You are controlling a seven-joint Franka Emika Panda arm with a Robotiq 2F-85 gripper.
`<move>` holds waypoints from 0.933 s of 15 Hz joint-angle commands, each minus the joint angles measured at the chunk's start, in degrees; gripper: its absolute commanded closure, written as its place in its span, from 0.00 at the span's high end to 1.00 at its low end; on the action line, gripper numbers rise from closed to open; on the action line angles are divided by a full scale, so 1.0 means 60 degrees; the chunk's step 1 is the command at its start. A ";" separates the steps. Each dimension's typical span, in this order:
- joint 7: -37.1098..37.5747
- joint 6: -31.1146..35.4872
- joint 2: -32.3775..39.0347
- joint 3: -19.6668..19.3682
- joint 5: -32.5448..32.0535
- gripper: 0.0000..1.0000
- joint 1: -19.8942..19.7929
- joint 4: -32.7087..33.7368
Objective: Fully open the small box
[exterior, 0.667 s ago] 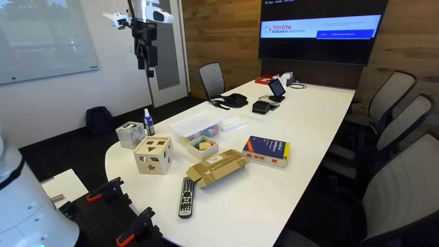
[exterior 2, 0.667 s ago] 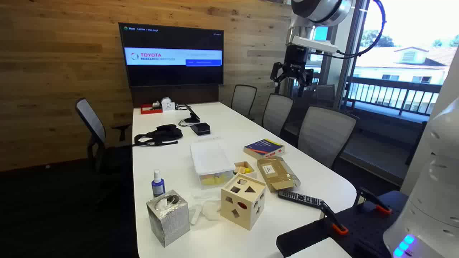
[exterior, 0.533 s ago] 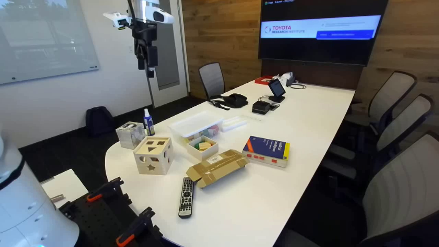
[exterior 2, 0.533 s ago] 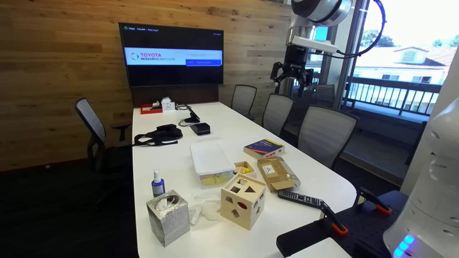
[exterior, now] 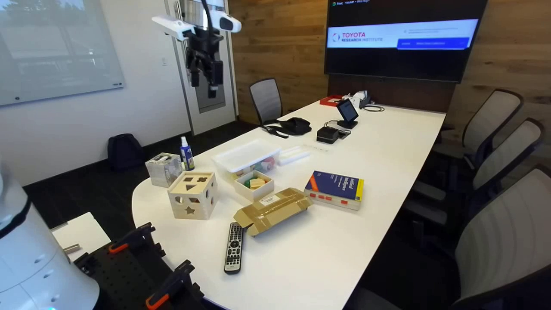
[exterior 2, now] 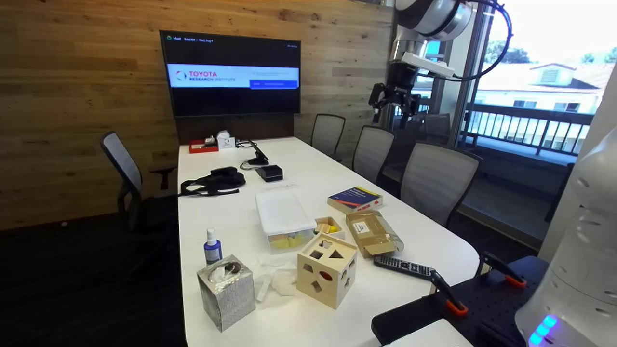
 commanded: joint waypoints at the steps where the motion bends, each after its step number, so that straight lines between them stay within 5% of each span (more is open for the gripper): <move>1: -0.2612 0.0085 0.1614 -0.1217 0.1111 1.00 0.0030 0.1208; 3: -0.4288 -0.0403 0.2641 -0.2036 0.2038 1.00 0.0120 0.1960; 8: -0.7588 -0.1588 0.5433 -0.1786 0.3952 1.00 -0.2016 0.3188; 14: -0.8242 -0.1487 0.8133 -0.1195 0.4863 1.00 -0.3625 0.4219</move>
